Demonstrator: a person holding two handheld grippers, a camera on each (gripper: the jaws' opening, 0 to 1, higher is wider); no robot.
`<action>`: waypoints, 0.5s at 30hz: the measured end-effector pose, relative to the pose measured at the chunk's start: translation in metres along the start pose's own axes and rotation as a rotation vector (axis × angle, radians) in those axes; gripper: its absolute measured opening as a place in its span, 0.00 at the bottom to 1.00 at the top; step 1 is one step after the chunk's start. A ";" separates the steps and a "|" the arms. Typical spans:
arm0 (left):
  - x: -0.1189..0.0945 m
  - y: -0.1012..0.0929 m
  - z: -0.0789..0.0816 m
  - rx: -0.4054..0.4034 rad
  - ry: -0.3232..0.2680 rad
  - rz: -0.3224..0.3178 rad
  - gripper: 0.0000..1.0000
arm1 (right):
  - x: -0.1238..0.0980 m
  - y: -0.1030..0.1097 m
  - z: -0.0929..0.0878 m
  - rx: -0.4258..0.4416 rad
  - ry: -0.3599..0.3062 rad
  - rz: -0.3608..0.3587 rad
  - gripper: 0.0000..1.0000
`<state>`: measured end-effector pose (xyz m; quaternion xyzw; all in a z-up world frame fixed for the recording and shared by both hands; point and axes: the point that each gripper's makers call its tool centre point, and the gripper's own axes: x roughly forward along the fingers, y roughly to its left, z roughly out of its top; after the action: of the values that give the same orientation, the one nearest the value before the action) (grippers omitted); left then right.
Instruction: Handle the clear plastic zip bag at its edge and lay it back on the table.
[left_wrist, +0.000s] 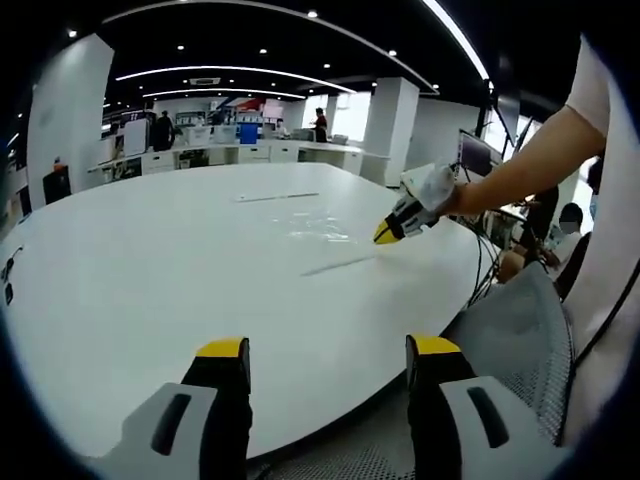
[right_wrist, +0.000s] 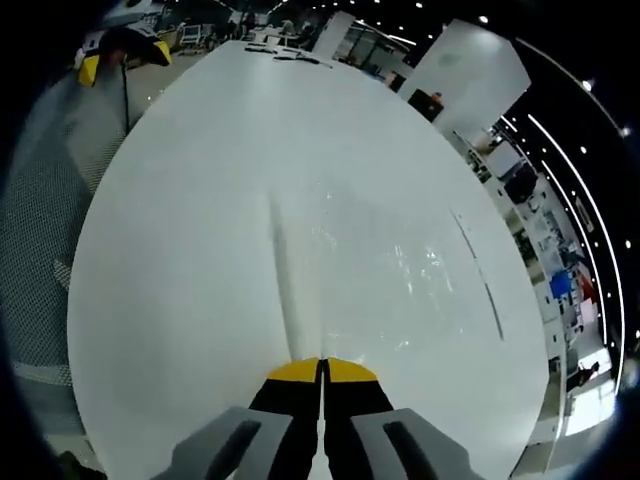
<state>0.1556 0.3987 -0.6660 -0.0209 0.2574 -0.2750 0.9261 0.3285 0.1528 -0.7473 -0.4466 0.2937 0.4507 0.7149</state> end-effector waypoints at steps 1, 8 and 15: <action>0.000 0.001 -0.001 -0.001 -0.001 -0.001 0.61 | -0.002 0.000 0.001 -0.001 -0.003 0.000 0.00; 0.000 0.001 -0.005 0.005 0.012 -0.010 0.61 | -0.021 -0.001 0.012 -0.030 -0.027 -0.016 0.00; 0.000 0.001 -0.005 0.002 0.016 -0.012 0.61 | -0.041 0.000 0.027 -0.042 -0.050 -0.020 0.00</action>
<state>0.1535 0.4000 -0.6699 -0.0194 0.2645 -0.2810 0.9223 0.3115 0.1613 -0.7024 -0.4531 0.2616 0.4606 0.7170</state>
